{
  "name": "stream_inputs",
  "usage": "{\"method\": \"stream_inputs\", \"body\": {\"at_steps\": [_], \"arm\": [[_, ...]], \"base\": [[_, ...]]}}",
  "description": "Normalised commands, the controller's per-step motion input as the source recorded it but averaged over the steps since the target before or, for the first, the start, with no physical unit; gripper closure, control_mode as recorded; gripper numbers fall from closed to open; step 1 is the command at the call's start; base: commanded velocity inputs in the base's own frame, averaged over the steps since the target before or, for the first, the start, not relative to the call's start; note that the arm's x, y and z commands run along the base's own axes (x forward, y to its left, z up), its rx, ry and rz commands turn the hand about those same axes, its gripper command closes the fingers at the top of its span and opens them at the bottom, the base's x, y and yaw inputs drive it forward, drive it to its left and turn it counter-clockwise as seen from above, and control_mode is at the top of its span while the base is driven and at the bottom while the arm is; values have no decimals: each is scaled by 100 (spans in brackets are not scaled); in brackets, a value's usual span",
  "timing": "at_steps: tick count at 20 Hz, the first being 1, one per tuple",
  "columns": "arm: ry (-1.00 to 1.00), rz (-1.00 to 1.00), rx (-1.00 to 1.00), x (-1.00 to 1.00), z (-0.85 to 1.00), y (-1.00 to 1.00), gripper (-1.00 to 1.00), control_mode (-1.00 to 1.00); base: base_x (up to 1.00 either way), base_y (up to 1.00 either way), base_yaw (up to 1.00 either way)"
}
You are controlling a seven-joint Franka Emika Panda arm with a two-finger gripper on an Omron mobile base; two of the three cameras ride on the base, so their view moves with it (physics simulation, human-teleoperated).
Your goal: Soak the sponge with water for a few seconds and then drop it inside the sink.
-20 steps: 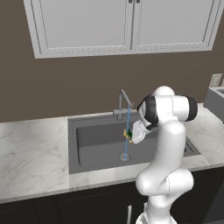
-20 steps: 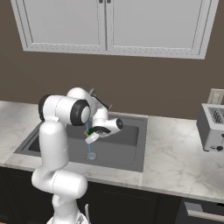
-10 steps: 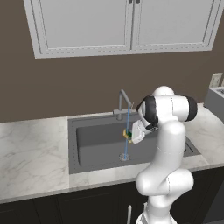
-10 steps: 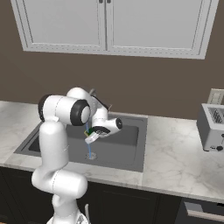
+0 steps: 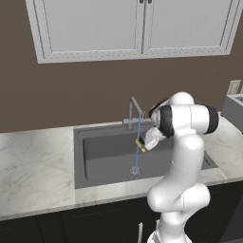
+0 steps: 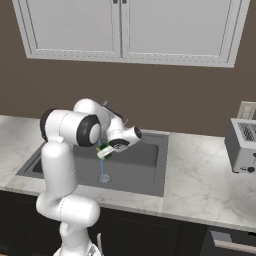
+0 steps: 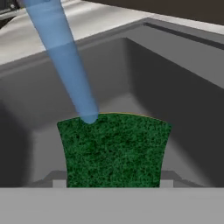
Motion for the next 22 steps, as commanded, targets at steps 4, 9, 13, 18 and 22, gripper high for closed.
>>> {"method": "stream_inputs", "body": {"at_steps": [4, 9, 13, 18, 22], "arm": [[30, 0, 0, -1, 36, -31, 100, -100], [17, -2, 0, -16, 6, -25, 100, -100], [3, -6, -5, -8, 0, -22, 100, -100], [3, -10, -18, 0, -4, -17, 100, -100], [13, -12, -28, 0, -7, -21, 100, -100]], "base": [[0, 0, 0], [0, 0, 0], [0, 0, 0], [0, 0, 0], [0, 0, 0]]}}
